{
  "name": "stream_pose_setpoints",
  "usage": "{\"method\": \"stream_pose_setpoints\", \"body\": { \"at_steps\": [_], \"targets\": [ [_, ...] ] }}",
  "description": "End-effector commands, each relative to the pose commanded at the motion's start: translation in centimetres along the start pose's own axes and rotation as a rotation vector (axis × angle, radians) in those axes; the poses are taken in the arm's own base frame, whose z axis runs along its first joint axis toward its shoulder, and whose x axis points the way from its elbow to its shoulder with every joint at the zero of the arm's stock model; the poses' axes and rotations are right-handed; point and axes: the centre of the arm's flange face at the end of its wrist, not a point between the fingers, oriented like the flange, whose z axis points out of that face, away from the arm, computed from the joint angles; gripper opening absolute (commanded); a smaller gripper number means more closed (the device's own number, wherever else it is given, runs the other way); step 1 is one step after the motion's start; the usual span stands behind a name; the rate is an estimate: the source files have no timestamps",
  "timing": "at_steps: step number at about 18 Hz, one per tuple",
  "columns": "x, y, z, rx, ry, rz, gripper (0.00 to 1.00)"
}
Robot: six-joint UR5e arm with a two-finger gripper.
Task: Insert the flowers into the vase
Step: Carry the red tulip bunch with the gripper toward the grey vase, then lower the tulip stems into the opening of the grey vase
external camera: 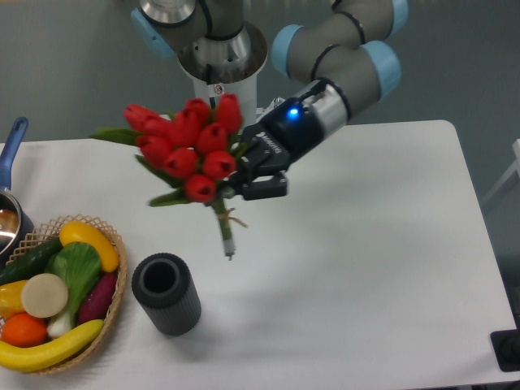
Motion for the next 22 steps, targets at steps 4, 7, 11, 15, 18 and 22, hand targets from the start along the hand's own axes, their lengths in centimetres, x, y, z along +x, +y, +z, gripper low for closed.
{"method": "stream_pose_setpoints", "body": {
  "at_steps": [4, 7, 11, 15, 18, 22],
  "targets": [
    [-0.7, 0.2, 1.4, 0.003, 0.025, 0.001, 0.19],
    [-1.3, 1.0, 3.7, 0.006, 0.066, -0.005, 0.20],
    [-1.0, 1.8, 5.0, 0.007, 0.088, -0.020, 0.20],
    [-0.4, 2.3, 5.7, 0.006, 0.103, -0.035, 0.20],
    [-0.2, 3.0, 5.8, 0.004, 0.104, -0.048, 0.20],
    [0.6, 4.1, 6.9, 0.002, 0.125, -0.071, 0.20]
  ]
}}
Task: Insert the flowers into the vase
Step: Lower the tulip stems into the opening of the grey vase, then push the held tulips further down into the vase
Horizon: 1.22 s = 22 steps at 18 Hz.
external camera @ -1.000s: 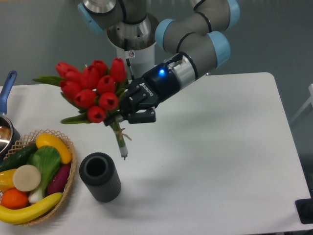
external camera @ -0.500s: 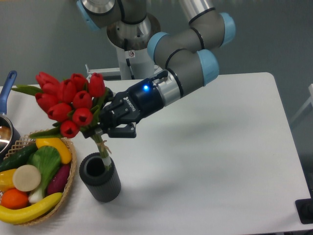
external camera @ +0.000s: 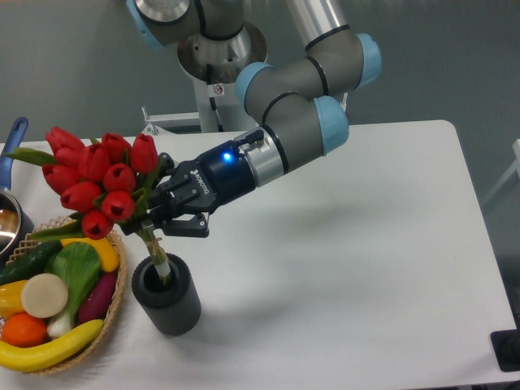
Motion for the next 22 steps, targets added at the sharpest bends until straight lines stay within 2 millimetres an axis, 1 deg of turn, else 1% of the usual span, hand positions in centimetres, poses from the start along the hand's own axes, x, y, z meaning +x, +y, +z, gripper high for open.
{"method": "stream_pose_setpoints", "body": {
  "at_steps": [3, 6, 11, 13, 20, 22],
  "targets": [
    [0.2, 1.4, 0.5, 0.000, 0.009, -0.027, 0.20],
    [-0.3, 2.7, 0.7, -0.001, 0.013, -0.052, 0.20],
    [-1.4, 6.0, 0.9, -0.011, 0.013, -0.105, 0.21],
    [-1.5, 6.6, 0.9, -0.011, 0.013, -0.115, 0.21],
    [-2.2, 9.9, 1.0, -0.012, 0.015, -0.171, 0.21],
    [-2.4, 10.6, 1.0, -0.012, 0.016, -0.180, 0.21]
  ]
}}
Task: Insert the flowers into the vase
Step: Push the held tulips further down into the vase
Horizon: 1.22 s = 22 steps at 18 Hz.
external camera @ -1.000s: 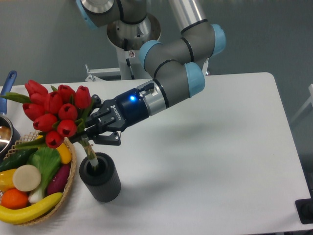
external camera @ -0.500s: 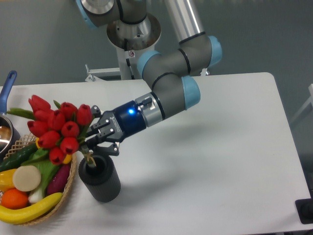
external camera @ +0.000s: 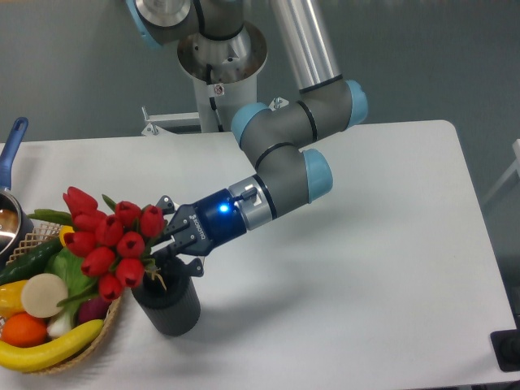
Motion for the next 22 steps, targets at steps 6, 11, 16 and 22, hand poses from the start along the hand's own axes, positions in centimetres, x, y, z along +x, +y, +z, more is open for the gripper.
{"method": "stream_pose_setpoints", "body": {
  "at_steps": [6, 11, 16, 22],
  "targets": [
    [-0.9, 2.0, -0.3, -0.001, -0.005, 0.009, 0.23],
    [-0.8, 3.1, -0.4, -0.002, -0.007, 0.000, 0.25],
    [-0.7, 3.6, -0.7, -0.021, -0.015, -0.007, 0.28],
    [-0.9, 3.5, -1.3, -0.019, -0.025, 0.008, 0.62]
  ]
}}
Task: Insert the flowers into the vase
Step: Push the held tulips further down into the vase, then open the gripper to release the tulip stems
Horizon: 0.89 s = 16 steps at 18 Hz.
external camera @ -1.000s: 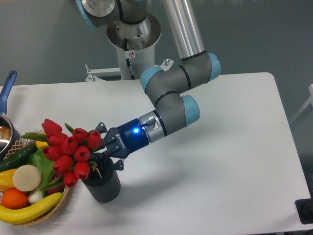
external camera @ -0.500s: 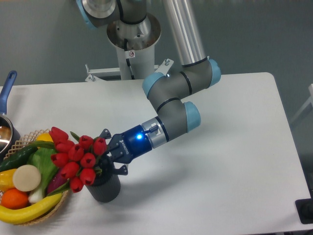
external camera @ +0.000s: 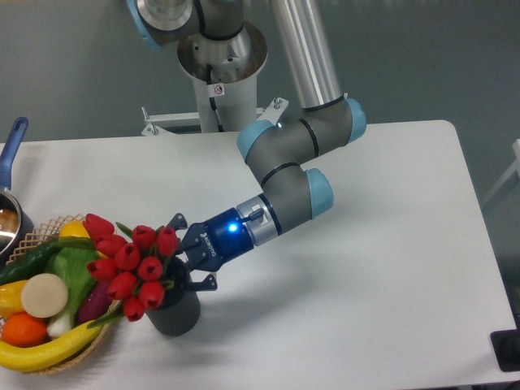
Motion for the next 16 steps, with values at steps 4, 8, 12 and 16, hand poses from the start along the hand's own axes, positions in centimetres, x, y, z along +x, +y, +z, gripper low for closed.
{"method": "stream_pose_setpoints", "body": {
  "at_steps": [4, 8, 12, 16],
  "targets": [
    [0.0, -0.2, -0.4, 0.000, -0.007, 0.009, 0.94],
    [0.6, -1.2, -2.3, -0.003, -0.040, 0.028, 1.00],
    [1.6, -3.1, -5.1, -0.090, -0.106, 0.068, 1.00],
    [1.4, -5.7, -9.2, -0.156, -0.195, 0.121, 1.00]
  ]
}}
